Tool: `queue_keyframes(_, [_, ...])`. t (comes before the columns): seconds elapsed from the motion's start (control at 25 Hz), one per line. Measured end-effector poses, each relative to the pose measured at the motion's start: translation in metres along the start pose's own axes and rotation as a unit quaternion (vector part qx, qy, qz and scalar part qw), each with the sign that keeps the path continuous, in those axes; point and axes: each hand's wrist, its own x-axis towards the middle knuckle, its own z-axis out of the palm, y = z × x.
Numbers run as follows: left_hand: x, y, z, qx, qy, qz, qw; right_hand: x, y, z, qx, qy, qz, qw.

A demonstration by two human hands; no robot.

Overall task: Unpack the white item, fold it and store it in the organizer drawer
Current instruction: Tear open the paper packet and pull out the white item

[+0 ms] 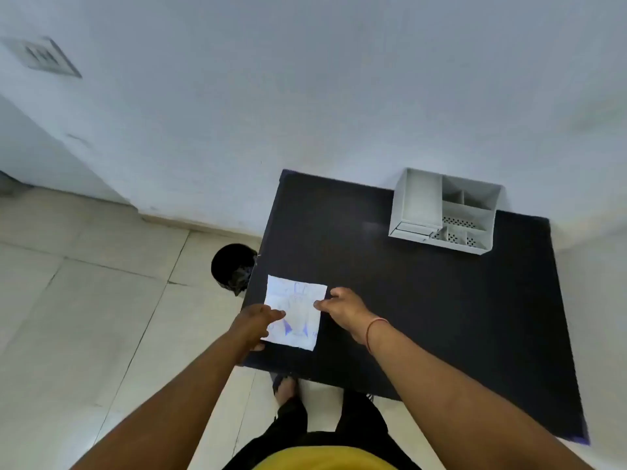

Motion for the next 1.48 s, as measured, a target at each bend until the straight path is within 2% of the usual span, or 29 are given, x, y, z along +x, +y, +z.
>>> queue_keyframes(0.16, [0.009, -0.018, -0.001, -0.04, -0.01, -0.053, 0.998, 0.026, 0.005, 0.024, 0.069, -0.034, 0.09, 0.993])
queue_keyframes(0.32, [0.014, -0.027, -0.004, -0.066, -0.015, -0.049, 0.997, 0.041, 0.007, 0.045, 0.087, -0.035, 0.077, 0.993])
queue_keyframes(0.36, [0.013, -0.027, -0.005, -0.087, -0.015, -0.056, 0.995, 0.042, 0.005, 0.049, 0.068, -0.024, 0.051, 0.996])
queue_keyframes(0.44, [0.007, -0.019, -0.009, -0.178, -0.045, -0.077, 0.98, 0.033, -0.003, 0.049, -0.05, 0.015, -0.067, 0.996])
queue_keyframes(0.48, [0.001, -0.011, -0.01, -0.242, -0.076, -0.076, 0.964, 0.023, -0.007, 0.044, -0.135, 0.033, -0.149, 0.979])
queue_keyframes(0.56, [-0.011, 0.008, -0.015, -0.351, -0.134, -0.053, 0.925, -0.003, -0.013, 0.032, -0.288, 0.046, -0.301, 0.908])
queue_keyframes(0.6, [-0.02, 0.021, -0.015, -0.38, -0.154, -0.033, 0.911, -0.016, -0.014, 0.025, -0.341, 0.033, -0.343, 0.875])
queue_keyframes(0.64, [-0.026, 0.032, -0.015, -0.39, -0.166, -0.011, 0.905, -0.029, -0.015, 0.018, -0.372, 0.018, -0.358, 0.856])
queue_keyframes(0.68, [-0.031, 0.042, -0.014, -0.386, -0.18, 0.006, 0.905, -0.042, -0.016, 0.01, -0.378, 0.01, -0.349, 0.858])
queue_keyframes(0.8, [-0.038, 0.063, -0.008, -0.333, -0.206, 0.047, 0.919, -0.074, -0.02, -0.013, -0.303, 0.046, -0.293, 0.906])
queue_keyframes(0.96, [-0.045, 0.082, -0.005, -0.268, -0.245, 0.1, 0.926, -0.091, -0.026, -0.027, -0.315, 0.122, -0.229, 0.913])
queue_keyframes(1.04, [-0.05, 0.087, -0.001, -0.235, -0.258, 0.119, 0.93, -0.093, -0.028, -0.032, -0.264, 0.113, -0.177, 0.941])
queue_keyframes(1.2, [-0.065, 0.094, 0.005, -0.178, -0.285, 0.152, 0.929, -0.101, -0.025, -0.052, -0.131, 0.051, -0.157, 0.978])
queue_keyframes(1.4, [-0.079, 0.094, 0.017, -0.211, -0.364, 0.159, 0.893, -0.127, -0.011, -0.085, -0.053, 0.001, -0.175, 0.983])
queue_keyframes(1.48, [-0.091, 0.097, 0.029, -0.177, -0.352, 0.179, 0.901, -0.132, -0.006, -0.097, -0.048, 0.008, -0.176, 0.983])
